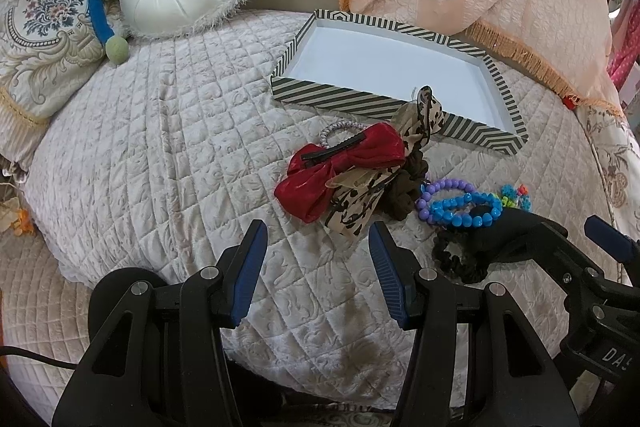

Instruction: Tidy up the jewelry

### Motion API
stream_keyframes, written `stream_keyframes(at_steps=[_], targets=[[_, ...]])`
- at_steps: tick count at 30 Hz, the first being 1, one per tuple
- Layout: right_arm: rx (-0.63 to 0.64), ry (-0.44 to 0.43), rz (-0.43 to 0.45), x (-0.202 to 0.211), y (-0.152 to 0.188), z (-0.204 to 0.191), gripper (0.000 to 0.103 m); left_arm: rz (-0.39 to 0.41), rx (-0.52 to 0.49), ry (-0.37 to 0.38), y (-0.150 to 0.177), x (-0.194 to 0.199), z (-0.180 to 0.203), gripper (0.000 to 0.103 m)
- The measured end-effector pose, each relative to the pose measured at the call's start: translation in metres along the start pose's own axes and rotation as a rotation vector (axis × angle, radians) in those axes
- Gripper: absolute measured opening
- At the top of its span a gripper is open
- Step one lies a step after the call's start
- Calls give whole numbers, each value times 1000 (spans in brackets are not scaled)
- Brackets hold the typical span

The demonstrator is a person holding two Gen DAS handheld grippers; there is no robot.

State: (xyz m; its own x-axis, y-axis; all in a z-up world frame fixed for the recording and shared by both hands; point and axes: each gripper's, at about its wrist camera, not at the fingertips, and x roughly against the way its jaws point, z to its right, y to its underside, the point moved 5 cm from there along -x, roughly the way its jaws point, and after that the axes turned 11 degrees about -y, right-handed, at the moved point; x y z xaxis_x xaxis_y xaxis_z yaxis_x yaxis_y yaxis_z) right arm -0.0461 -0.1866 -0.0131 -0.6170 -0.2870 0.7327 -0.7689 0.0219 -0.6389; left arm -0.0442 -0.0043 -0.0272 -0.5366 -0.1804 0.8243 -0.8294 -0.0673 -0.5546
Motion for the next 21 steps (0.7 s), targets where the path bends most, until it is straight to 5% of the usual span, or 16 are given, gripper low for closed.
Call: stream_keyframes(at_steps=[21], targets=[[-9, -6, -23, -2, 3, 4, 102, 5, -13, -11, -1, 1, -1, 53]])
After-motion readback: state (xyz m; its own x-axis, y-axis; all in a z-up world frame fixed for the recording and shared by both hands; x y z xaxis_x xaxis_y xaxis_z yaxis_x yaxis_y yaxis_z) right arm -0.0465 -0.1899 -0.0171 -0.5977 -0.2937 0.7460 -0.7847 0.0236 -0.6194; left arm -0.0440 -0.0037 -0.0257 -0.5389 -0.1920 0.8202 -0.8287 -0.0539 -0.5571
